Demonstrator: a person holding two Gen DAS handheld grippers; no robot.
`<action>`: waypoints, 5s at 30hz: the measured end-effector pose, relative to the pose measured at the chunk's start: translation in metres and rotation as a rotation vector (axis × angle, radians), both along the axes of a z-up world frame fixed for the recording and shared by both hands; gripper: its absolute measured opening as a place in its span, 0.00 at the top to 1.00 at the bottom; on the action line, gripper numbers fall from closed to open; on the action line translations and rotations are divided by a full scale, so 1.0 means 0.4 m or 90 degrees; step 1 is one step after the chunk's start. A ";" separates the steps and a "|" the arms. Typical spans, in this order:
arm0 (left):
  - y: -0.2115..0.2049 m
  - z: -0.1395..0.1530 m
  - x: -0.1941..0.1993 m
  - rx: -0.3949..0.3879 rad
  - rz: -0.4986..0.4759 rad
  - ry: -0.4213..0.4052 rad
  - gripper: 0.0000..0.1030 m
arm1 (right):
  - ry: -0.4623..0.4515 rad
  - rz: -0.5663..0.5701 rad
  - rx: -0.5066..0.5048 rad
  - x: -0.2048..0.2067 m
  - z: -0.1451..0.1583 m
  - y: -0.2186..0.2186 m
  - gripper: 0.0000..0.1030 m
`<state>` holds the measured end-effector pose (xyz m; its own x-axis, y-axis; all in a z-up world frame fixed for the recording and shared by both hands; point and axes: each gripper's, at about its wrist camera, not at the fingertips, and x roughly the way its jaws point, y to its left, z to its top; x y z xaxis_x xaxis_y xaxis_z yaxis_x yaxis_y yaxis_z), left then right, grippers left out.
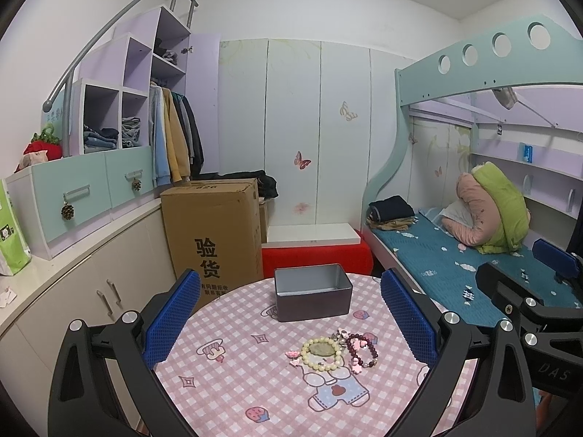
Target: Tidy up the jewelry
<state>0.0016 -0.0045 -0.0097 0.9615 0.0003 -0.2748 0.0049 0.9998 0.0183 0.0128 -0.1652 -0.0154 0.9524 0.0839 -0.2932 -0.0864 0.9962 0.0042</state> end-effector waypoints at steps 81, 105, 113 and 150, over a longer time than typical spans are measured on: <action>0.144 -0.483 0.449 -0.027 0.022 0.403 0.11 | 0.300 0.064 0.051 0.407 -0.436 -0.050 0.07; 0.105 -0.491 0.465 0.015 -0.025 0.386 0.88 | 0.350 0.091 0.053 0.431 -0.483 -0.025 0.07; 0.138 -0.486 0.449 -0.036 -0.056 0.390 0.88 | 0.360 0.081 0.036 0.434 -0.496 -0.018 0.07; 0.139 -0.378 0.380 -0.086 -0.141 0.335 0.88 | 0.356 0.124 0.005 0.446 -0.420 0.025 0.92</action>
<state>0.1536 0.0513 -0.1610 0.6691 -0.2535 -0.6986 0.1880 0.9672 -0.1710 0.1912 -0.1553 -0.1834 0.6197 0.2457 -0.7454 -0.2499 0.9621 0.1093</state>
